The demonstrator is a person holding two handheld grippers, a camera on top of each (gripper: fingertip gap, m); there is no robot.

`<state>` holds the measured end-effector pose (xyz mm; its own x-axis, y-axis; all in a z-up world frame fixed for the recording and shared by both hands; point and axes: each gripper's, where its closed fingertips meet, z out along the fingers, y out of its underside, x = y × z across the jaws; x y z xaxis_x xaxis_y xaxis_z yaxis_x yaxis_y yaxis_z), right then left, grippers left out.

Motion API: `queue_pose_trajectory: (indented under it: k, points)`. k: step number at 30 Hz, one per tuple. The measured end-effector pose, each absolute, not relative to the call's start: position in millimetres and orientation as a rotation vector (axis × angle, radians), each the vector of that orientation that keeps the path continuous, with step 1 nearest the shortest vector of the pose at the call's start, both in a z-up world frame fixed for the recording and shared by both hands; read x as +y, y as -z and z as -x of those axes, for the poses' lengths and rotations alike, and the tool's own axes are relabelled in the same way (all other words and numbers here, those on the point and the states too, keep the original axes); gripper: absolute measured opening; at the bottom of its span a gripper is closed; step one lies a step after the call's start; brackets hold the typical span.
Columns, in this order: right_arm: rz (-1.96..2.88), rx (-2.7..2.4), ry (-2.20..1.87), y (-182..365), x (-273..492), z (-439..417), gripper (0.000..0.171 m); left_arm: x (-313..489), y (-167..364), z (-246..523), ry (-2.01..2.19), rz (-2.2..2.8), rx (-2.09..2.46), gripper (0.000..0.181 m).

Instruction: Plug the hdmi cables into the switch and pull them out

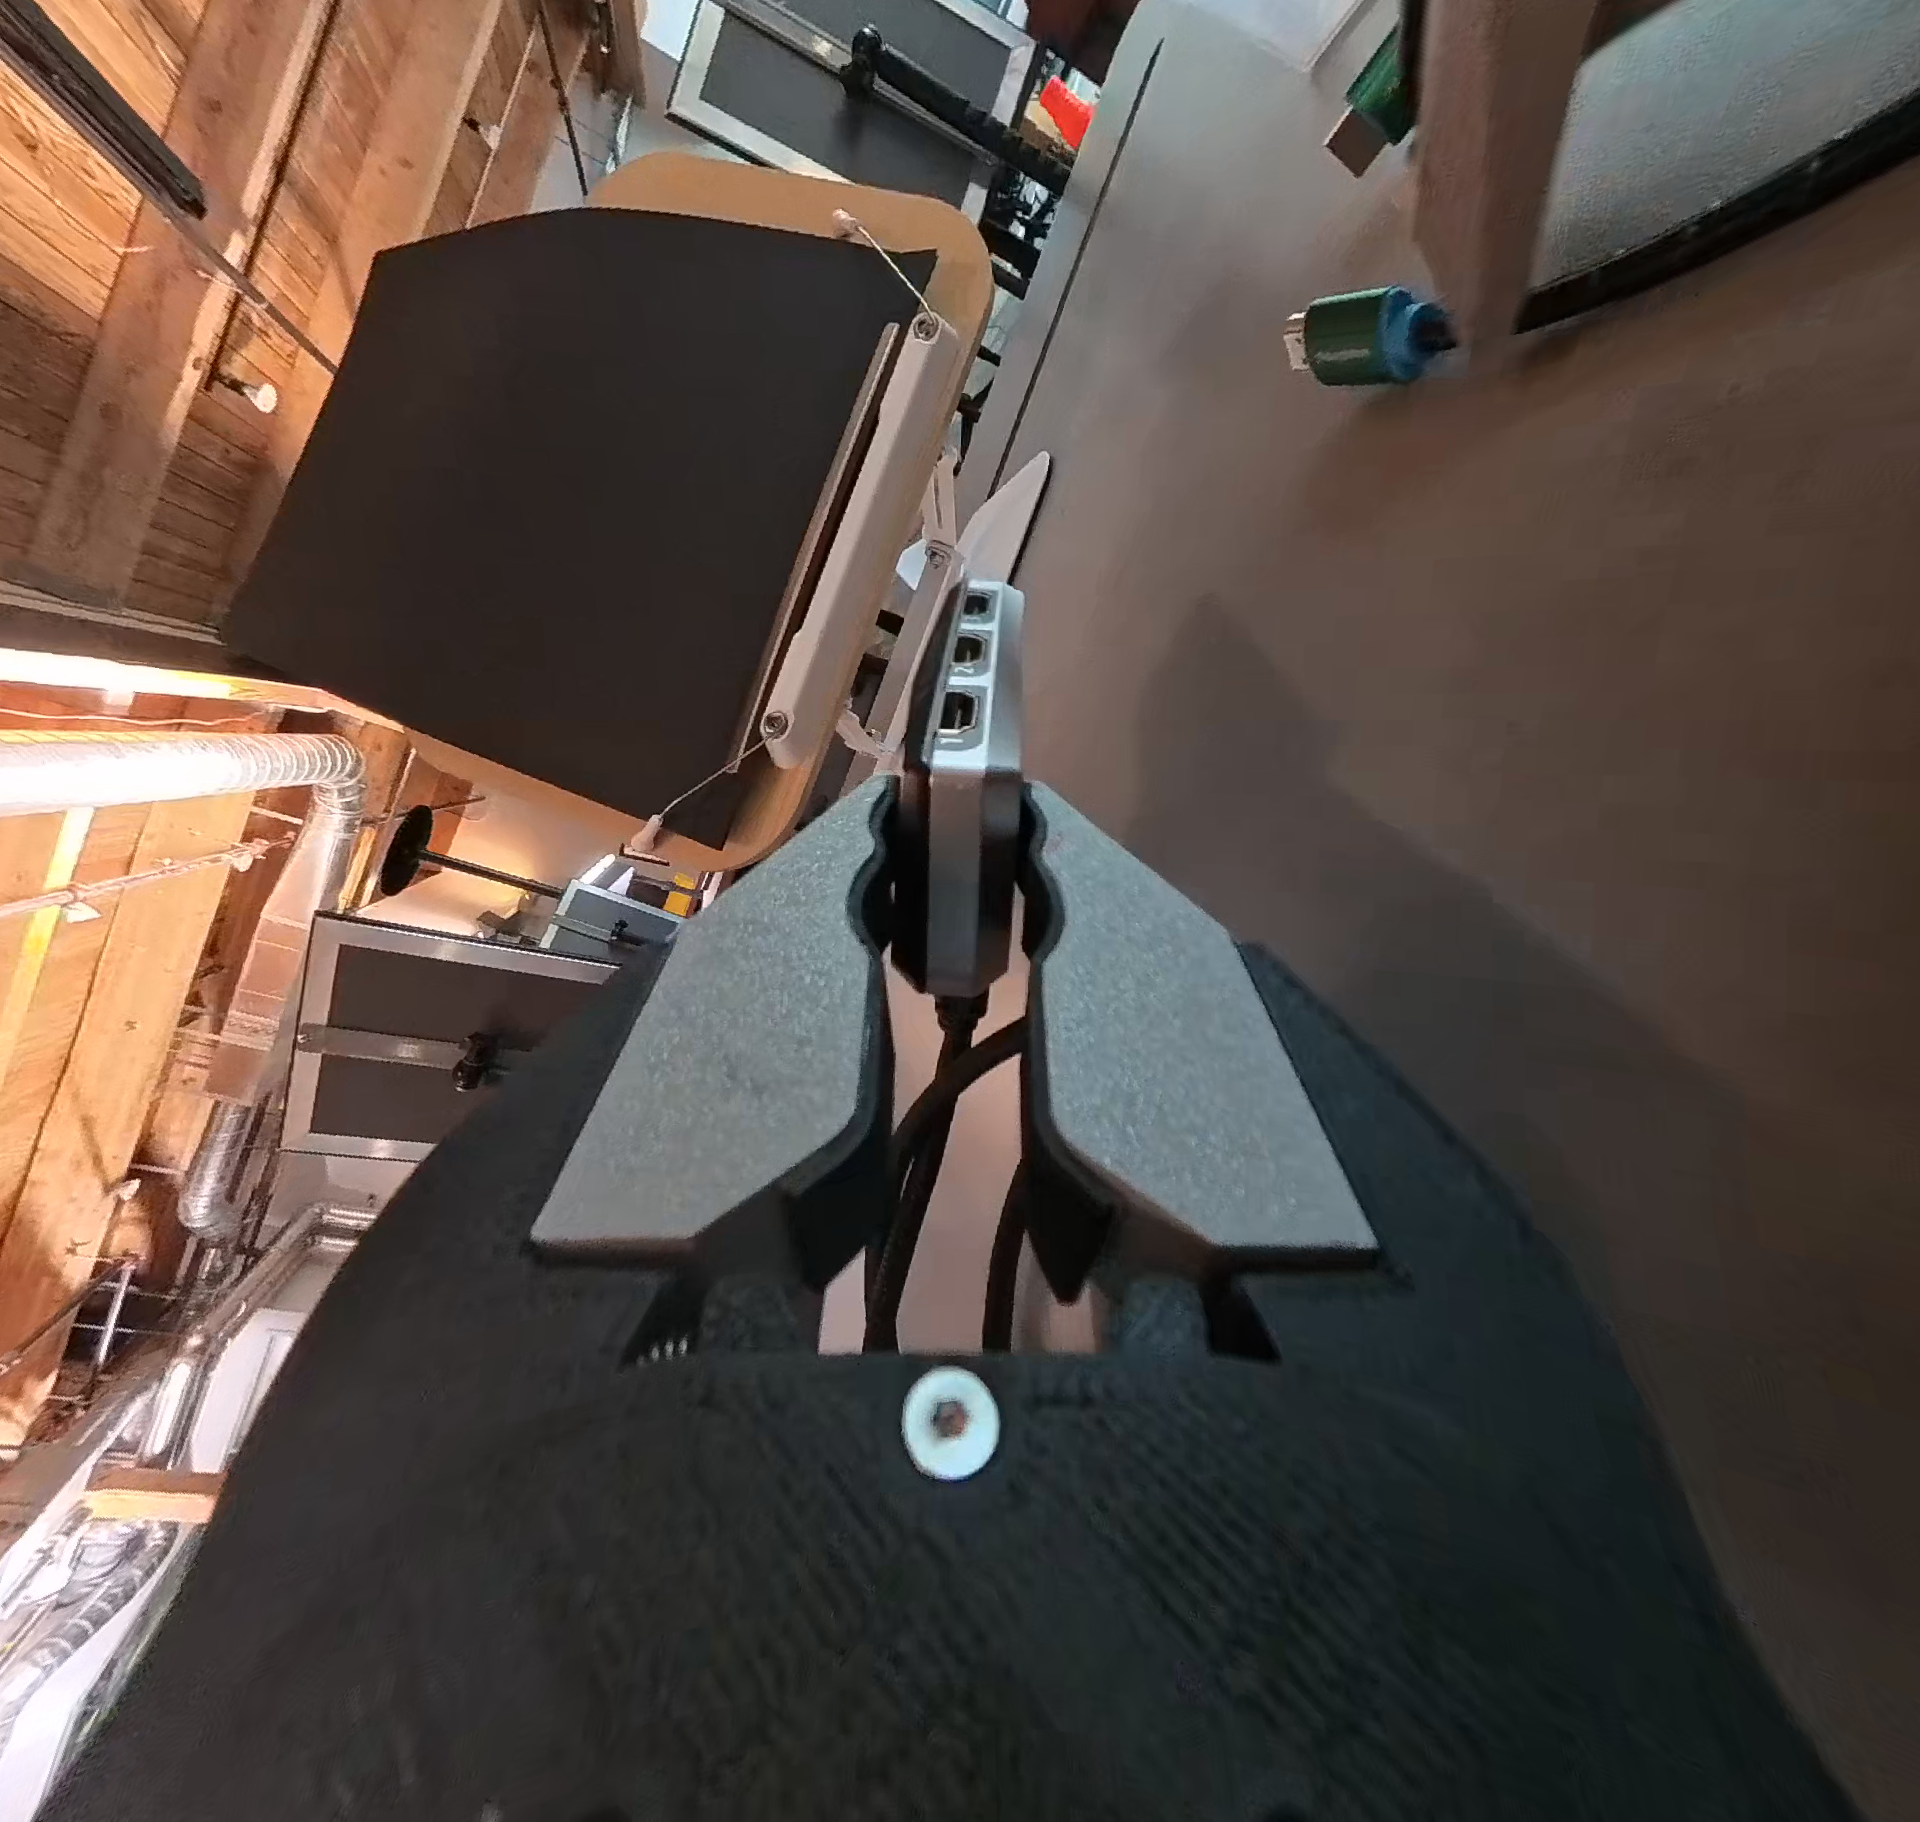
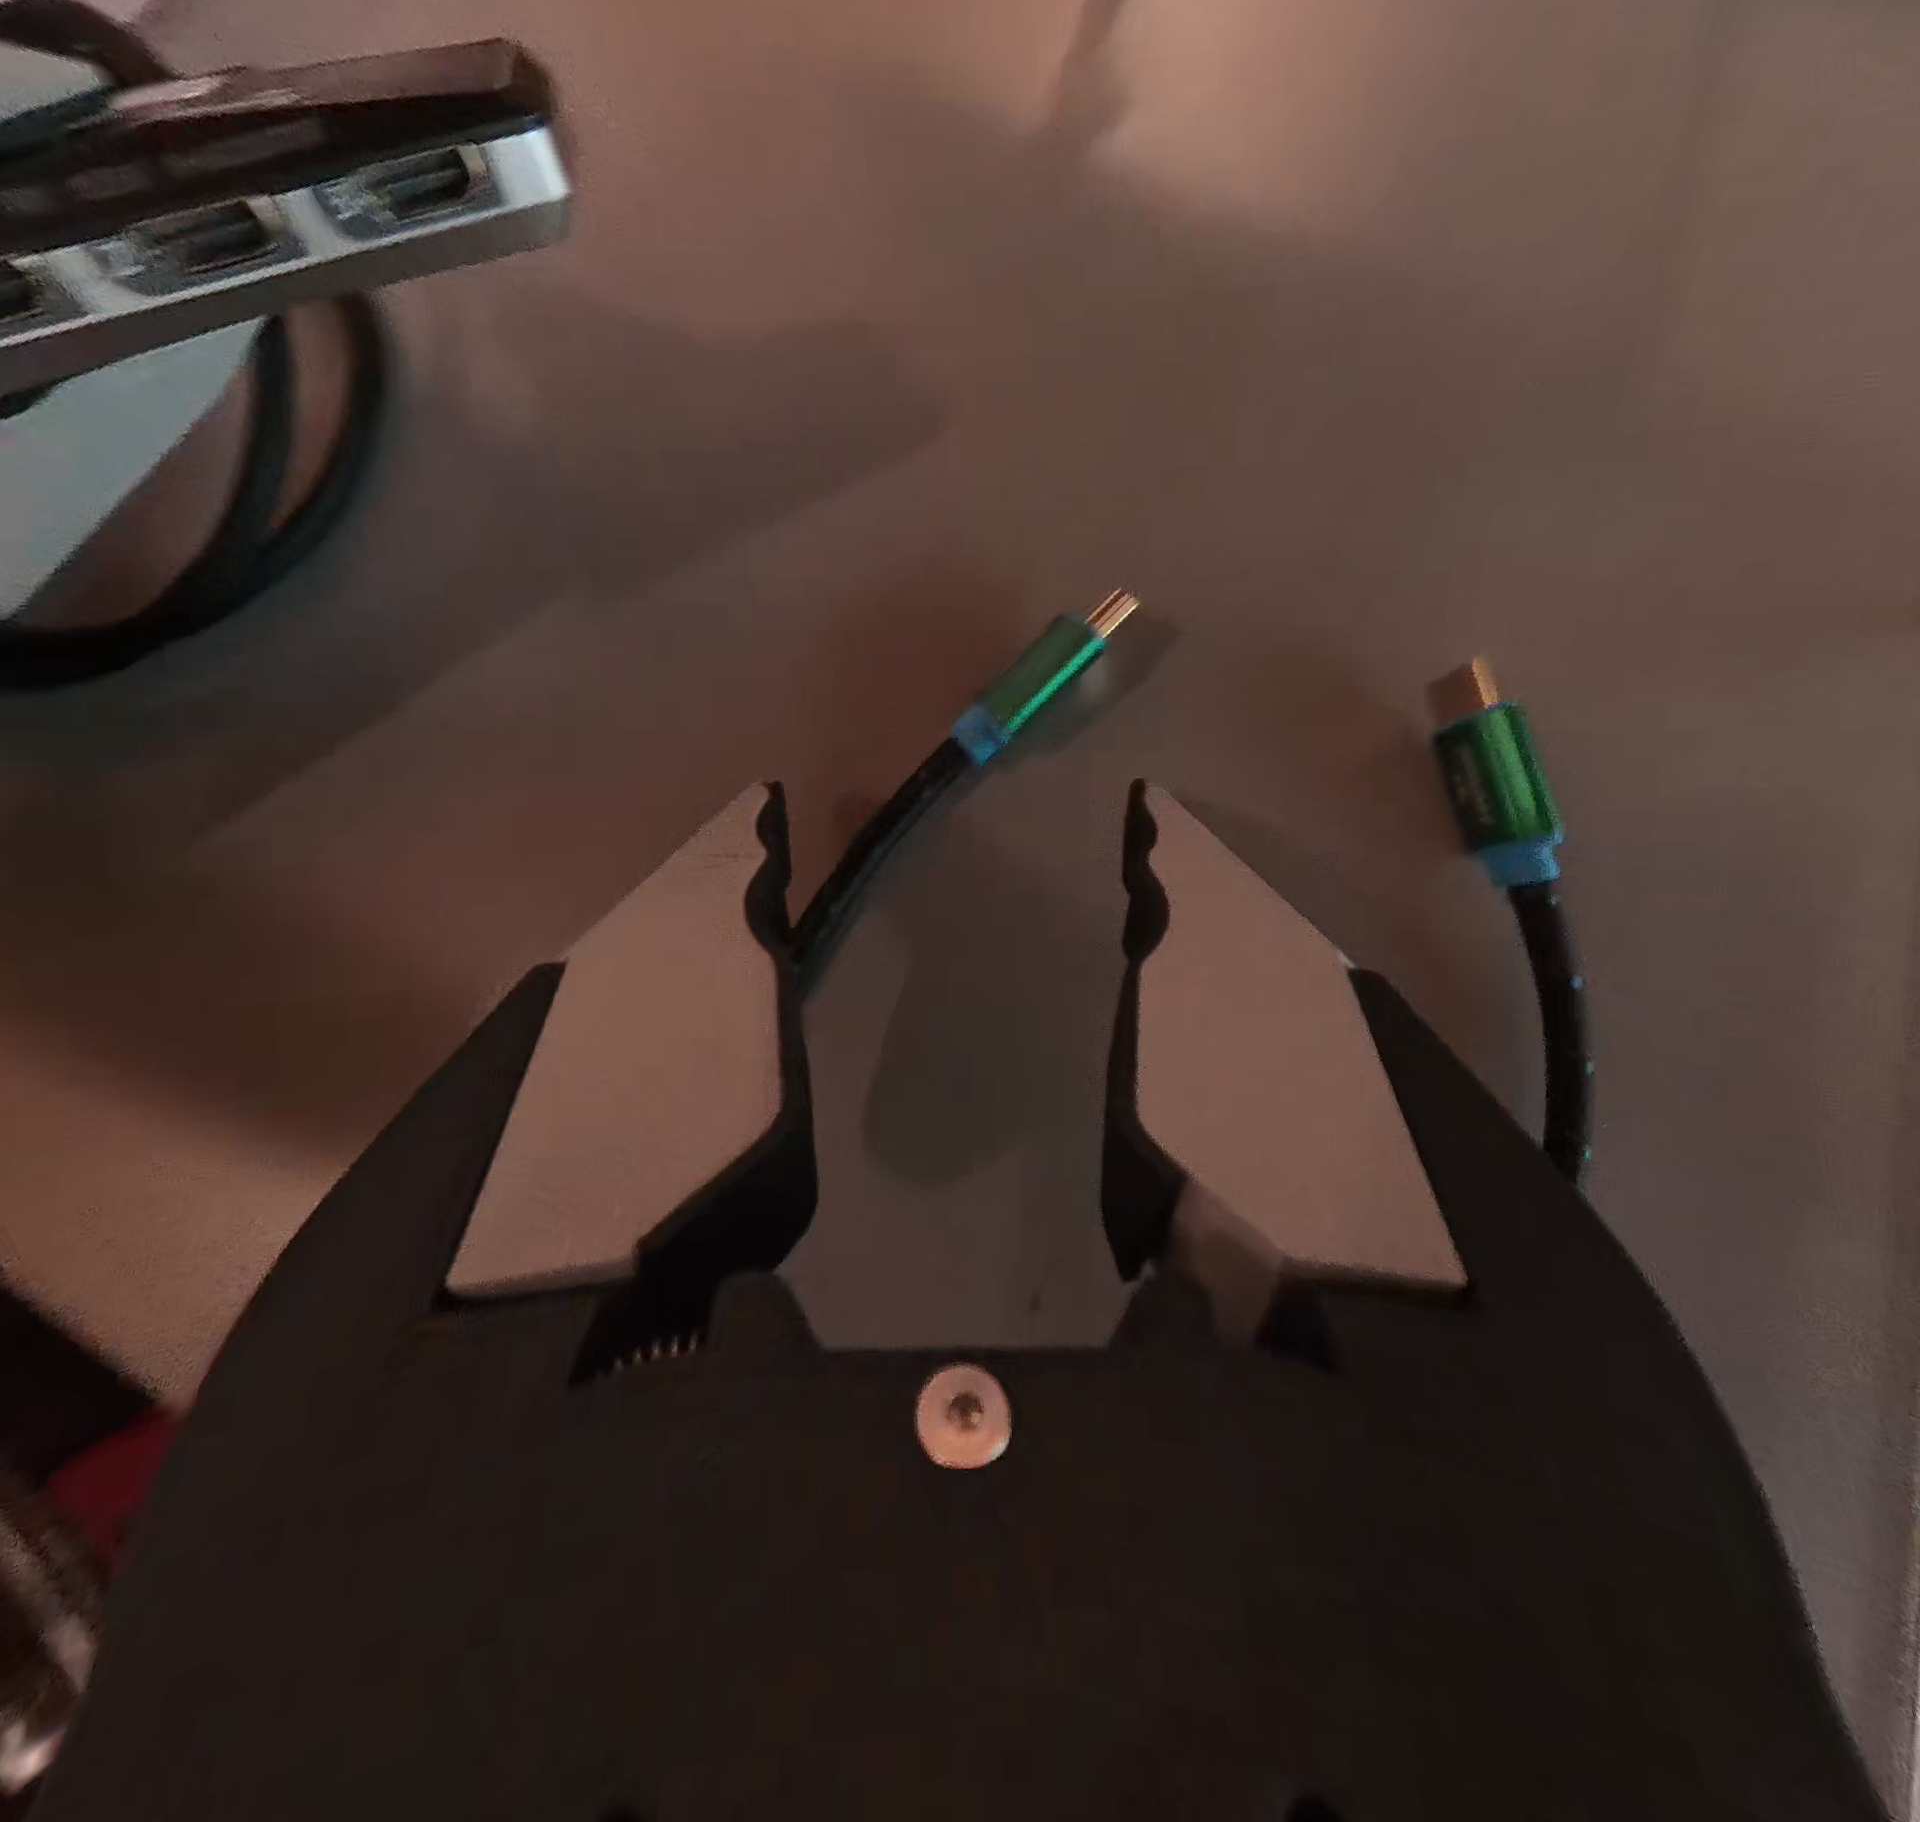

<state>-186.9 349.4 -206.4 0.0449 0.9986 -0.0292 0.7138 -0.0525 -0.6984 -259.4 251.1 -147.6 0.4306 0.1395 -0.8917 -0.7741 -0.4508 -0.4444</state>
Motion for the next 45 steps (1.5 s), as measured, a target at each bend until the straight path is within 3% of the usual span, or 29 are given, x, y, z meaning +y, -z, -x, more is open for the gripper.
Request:
queue_pose_trajectory:
  k: [3, 4, 5, 10, 15, 20, 25, 28, 35, 41, 45]
  points:
    - [1.838, -1.709, -0.702, 216.4, 361.9, 202.4, 0.058, 250.3, 146.4, 259.8, -1.169, 1.713, 0.542, 0.019]
    - [1.826, -1.716, -0.701, 217.6, 364.7, 207.0, 0.047, 249.8, 145.4, 260.3, -1.161, 1.711, 0.533, 0.019]
    - [1.8, -1.737, -0.698, 217.6, 366.2, 210.5, 0.023, 249.5, 145.1, 261.3, -1.154, 1.712, 0.525, 0.019]
    - [1.448, -1.916, -0.559, 201.1, 358.8, 215.4, 0.023, 248.8, 146.8, 265.6, -1.168, 1.732, 0.516, 0.019]
    - [0.867, -1.917, -0.157, 173.2, 352.0, 203.6, 0.02, 249.0, 146.5, 265.6, -1.166, 1.732, 0.511, 0.018]
    - [0.402, -1.875, 0.278, 184.5, 341.4, 197.8, 0.019, 249.2, 149.8, 266.7, -1.164, 1.749, 0.51, 0.019]
    - [0.318, -2.028, 0.077, 208.5, 308.1, 187.6, 0.009, 247.3, 149.7, 272.6, -1.153, 1.765, 0.468, 0.019]
    - [0.423, -2.135, -0.119, 209.0, 303.2, 178.2, 0.012, 248.0, 150.9, 273.1, -1.145, 1.772, 0.465, 0.019]
    - [0.696, -2.308, -0.499, 198.0, 310.2, 161.3, 0.039, 245.7, 145.6, 275.3, -1.149, 1.755, 0.433, 0.019]
    - [0.804, -2.245, -0.647, 171.4, 313.0, 171.8, 0.038, 234.0, 122.7, 289.3, -1.086, 1.686, 0.231, 0.019]
    - [0.681, -2.296, -0.702, 165.0, 289.8, 186.4, 0.048, 232.0, 119.8, 291.6, -1.101, 1.675, 0.211, 0.019]
